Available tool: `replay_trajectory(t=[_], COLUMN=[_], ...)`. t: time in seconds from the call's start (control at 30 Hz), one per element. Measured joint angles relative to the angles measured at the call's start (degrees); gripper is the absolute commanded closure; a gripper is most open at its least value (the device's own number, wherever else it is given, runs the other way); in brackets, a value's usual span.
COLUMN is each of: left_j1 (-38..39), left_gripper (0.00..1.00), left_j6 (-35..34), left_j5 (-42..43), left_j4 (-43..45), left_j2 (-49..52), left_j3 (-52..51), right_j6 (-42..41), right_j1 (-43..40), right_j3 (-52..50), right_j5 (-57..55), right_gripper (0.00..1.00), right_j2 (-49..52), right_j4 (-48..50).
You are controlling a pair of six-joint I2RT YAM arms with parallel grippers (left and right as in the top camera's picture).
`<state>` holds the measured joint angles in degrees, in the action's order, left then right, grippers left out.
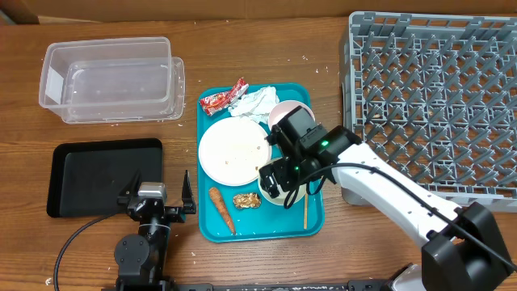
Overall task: Sort waste into correct bins and load items into the dishwasher
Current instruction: 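Lower the right gripper onto the small white cup on the tray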
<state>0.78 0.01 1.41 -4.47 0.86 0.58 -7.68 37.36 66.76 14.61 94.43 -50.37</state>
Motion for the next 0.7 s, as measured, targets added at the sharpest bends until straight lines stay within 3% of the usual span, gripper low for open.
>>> replay_trajectory(t=[0.23,0.47,0.6,0.7], left_j1=[0.0,0.0,0.0,0.0], left_gripper=[0.0,0.0,0.0,0.0], left_j6=[0.0,0.0,0.0,0.0], left_j5=[0.0,0.0,0.0,0.0], left_j4=[0.0,0.0,0.0,0.0], left_j2=[0.0,0.0,0.0,0.0], left_j3=[0.0,0.0,0.0,0.0], right_j6=[-2.82,-5.84,-7.45,-8.74], right_j1=[5.29,5.57,5.49,5.46], right_j3=[0.11,0.7,0.96,1.01], right_j5=[-3.28,-4.76,-5.11,-5.49], right_gripper=[0.0,0.0,0.19,0.25], right_j2=[2.82,4.92,4.92,4.92], right_j4=[1.75,0.81,0.0,-0.02])
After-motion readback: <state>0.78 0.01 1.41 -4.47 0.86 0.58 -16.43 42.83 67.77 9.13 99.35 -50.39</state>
